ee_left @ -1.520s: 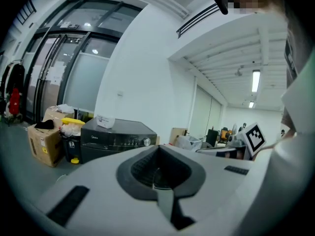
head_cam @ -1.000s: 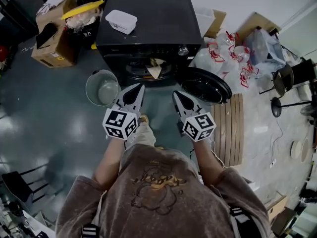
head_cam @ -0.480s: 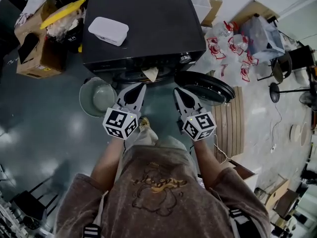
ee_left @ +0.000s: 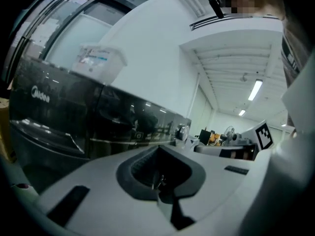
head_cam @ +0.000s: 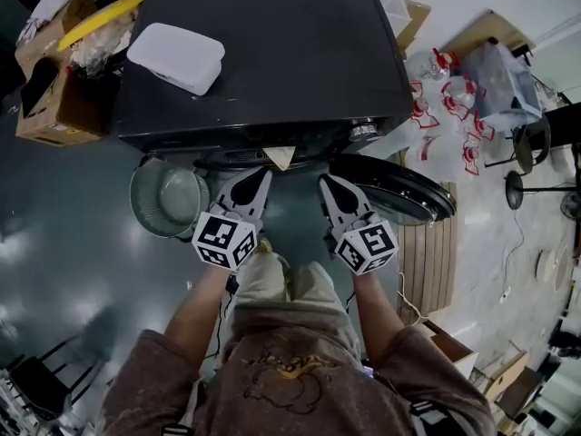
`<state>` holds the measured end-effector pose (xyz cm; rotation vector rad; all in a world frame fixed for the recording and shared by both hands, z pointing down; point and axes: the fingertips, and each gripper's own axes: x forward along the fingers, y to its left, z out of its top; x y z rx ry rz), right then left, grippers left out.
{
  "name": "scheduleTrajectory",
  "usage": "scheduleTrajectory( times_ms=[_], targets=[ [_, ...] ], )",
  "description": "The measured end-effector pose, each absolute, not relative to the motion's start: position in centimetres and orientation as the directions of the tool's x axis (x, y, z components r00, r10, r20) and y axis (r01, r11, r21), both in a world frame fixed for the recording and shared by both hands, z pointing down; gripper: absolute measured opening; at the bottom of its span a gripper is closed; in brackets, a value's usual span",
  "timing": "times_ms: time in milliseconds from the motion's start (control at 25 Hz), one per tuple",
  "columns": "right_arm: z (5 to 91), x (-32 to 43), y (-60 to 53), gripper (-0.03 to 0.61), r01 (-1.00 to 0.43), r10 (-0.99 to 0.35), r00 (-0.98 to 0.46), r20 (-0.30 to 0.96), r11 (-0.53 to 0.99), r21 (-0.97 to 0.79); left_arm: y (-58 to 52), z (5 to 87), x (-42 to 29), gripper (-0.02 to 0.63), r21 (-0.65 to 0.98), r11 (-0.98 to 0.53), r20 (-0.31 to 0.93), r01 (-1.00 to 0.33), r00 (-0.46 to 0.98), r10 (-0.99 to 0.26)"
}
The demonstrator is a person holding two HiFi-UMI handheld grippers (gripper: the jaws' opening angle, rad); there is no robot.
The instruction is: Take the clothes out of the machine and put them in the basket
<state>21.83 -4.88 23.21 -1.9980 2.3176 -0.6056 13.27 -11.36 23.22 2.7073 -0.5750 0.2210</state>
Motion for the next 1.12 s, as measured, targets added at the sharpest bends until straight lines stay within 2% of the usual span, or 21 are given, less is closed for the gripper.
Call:
scheduleTrajectory(
  times_ms=[400,760,1120],
  targets=[
    [37.0,22.1,-6.8,-0.003,-0.935,-0.955,-0.204,0.216,0.125,-0.332,-12.6,36.3,15.1,0.003,0.251,-0.874,0.208,-0.415,0.905,-0.370],
    [48.1,22.2,-8.7,-0.003,-0.938,-0.960,-0.226,0.165,0.169,-0.303,-14.5,46.2,15.8,0.003,0.207,-0.873,0.144,-0.441,0.896,-0.419],
    [54.3,23.2,-7.6,-0.003,-0.939,-0.970,-0.211,0.123,0.167,-0.300,-14.1,51.7,16.3,0.003,0.237,-0.862,0.082,-0.448,0.893,-0.442]
  ],
)
